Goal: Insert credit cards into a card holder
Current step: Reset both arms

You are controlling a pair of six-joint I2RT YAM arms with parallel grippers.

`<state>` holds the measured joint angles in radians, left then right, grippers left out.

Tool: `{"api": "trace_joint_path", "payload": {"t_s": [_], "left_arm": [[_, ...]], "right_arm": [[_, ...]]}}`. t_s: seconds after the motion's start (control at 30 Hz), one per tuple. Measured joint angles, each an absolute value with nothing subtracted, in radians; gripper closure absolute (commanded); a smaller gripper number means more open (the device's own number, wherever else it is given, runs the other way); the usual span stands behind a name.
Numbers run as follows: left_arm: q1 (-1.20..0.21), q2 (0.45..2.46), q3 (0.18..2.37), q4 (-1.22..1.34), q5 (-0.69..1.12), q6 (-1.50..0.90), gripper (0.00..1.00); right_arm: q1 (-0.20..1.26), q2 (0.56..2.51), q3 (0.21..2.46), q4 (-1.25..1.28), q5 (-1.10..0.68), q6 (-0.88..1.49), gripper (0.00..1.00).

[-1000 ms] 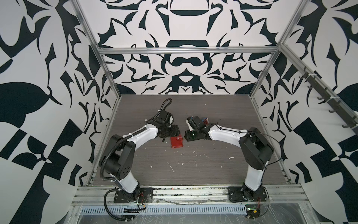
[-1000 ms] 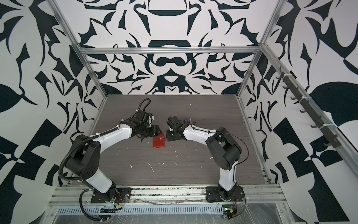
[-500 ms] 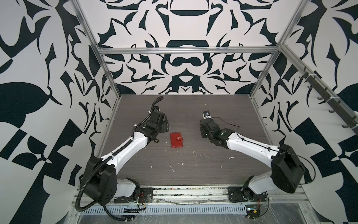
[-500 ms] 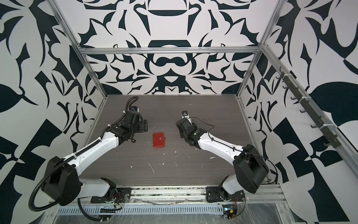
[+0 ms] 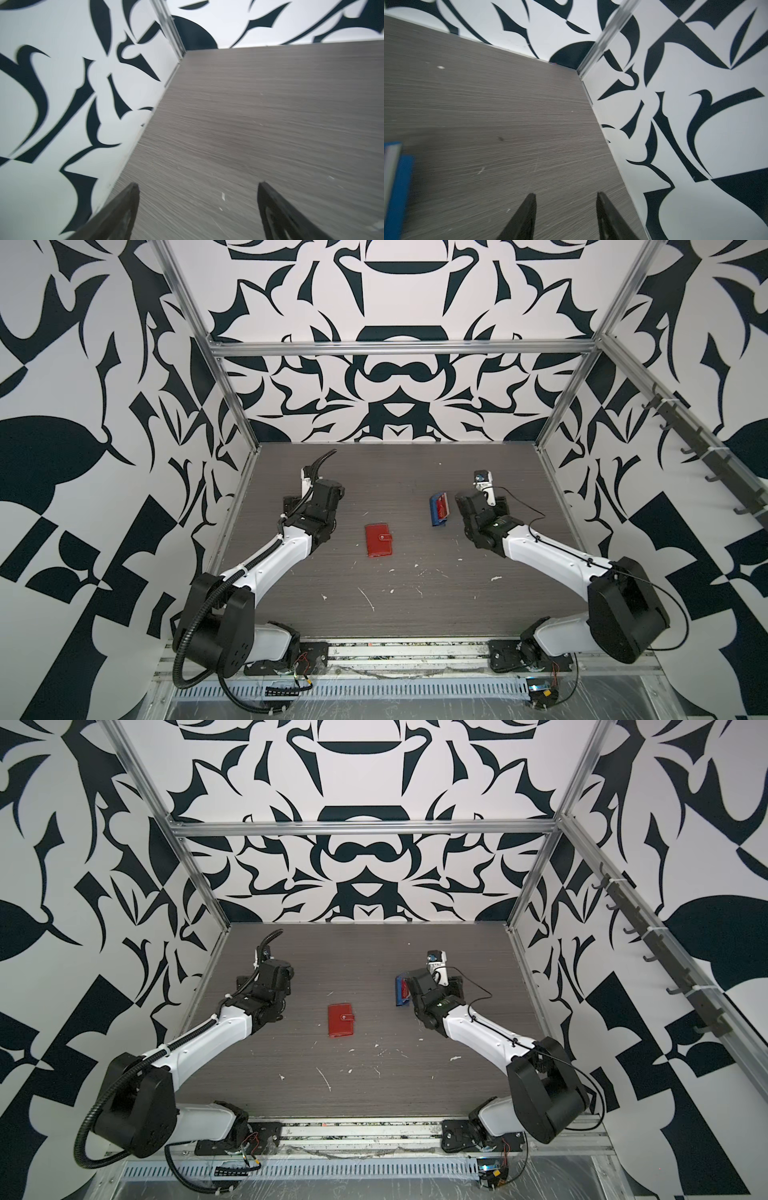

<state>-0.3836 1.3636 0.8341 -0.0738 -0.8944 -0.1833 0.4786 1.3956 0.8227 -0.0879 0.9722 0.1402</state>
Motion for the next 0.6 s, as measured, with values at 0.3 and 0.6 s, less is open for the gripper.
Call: {"api": "trace_joint_path", "payload": {"t_s": [0.3, 0.6], "left_arm": [[-0.238, 1.41, 0.766, 0.076, -0.91, -0.105, 0.05], [-0.105, 1.47, 0.683, 0.243, -0.755, -0.091, 0.0]], "right_arm": [[0.296, 1.341, 0.617, 0.157, 0.916, 0.054, 0.4], [0.2, 1.388, 0.525, 0.366, 0.794, 0.022, 0.38]]}}
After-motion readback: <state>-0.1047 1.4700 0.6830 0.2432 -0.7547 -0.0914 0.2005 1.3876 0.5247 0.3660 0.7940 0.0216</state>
